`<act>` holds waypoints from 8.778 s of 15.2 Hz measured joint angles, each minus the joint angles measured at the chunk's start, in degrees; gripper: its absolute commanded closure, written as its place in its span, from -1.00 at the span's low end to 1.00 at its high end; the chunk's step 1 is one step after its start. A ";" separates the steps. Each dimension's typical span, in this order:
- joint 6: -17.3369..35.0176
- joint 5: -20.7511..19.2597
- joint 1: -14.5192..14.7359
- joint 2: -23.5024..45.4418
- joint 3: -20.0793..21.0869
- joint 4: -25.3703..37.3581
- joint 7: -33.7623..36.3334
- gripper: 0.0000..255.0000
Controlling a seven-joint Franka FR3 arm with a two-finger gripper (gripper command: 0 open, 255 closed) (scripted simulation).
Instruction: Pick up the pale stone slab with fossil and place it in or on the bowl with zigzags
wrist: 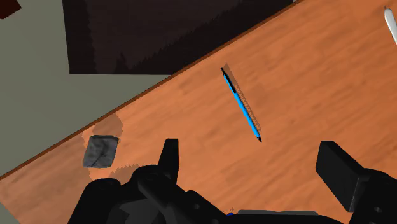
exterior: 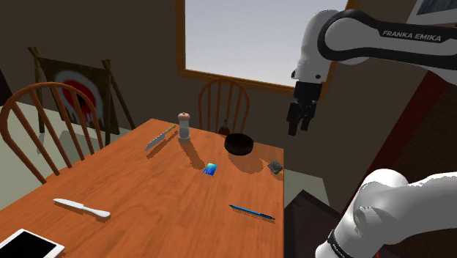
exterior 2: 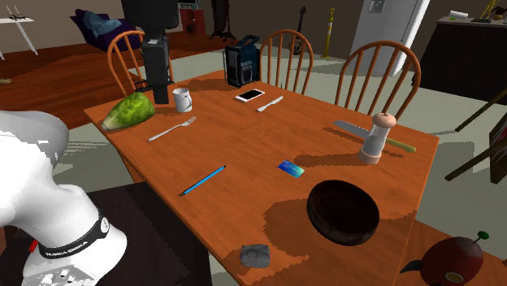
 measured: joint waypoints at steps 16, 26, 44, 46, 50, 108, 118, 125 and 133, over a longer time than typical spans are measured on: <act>28.22 -8.24 -3.51 12.66 -7.32 -12.94 -10.38 -1.00; 49.15 -10.06 -4.89 31.93 -12.87 -11.95 -17.48 -1.00; 64.90 -5.29 -5.49 49.02 -15.04 -9.41 -24.44 -1.00; 64.91 -5.28 -5.49 49.03 -15.03 -9.40 -24.45 1.00; 64.90 -5.28 -5.49 49.04 -15.04 -9.39 -24.45 1.00; 52.96 -16.41 -7.17 27.92 -14.48 -16.30 -8.61 1.00; 45.74 -15.43 -6.42 26.29 -13.44 -10.72 -8.38 1.00; 44.94 -10.47 -3.28 40.72 -12.26 4.08 -7.88 1.00; 40.02 -5.64 -2.07 57.64 -10.54 25.43 -7.60 1.00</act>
